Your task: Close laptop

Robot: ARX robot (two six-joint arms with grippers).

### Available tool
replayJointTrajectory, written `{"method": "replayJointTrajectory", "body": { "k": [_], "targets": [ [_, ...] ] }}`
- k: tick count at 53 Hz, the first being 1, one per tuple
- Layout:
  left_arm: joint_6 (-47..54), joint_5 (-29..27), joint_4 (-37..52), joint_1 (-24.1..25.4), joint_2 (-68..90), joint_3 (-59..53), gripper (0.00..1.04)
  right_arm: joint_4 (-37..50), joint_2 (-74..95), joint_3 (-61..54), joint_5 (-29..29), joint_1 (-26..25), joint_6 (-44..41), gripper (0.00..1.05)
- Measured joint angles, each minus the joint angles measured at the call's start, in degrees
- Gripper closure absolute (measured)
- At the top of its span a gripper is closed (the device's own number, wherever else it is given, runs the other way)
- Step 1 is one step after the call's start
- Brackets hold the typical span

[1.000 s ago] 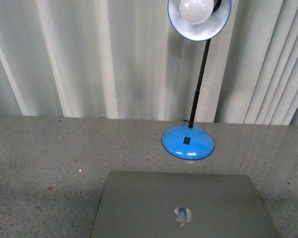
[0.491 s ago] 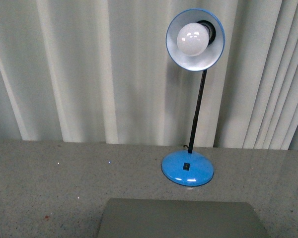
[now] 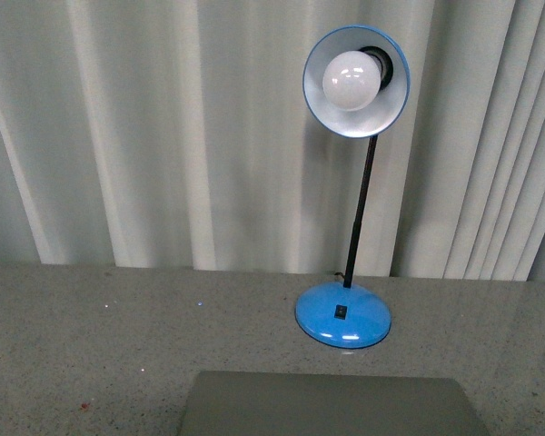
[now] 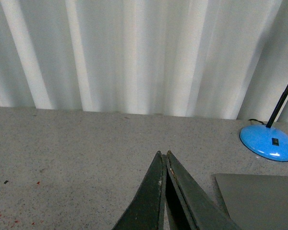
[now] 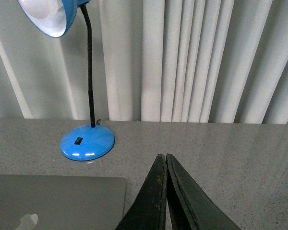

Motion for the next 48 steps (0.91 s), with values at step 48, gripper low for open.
{"method": "replayJointTrajectory", "body": {
  "k": [48],
  "targets": [
    [0.0,-0.1,-19.1,0.0,-19.1,0.0,1.01,-23.3,-22.9,0.0,0.0,0.0,0.0,1.02]
  ]
}}
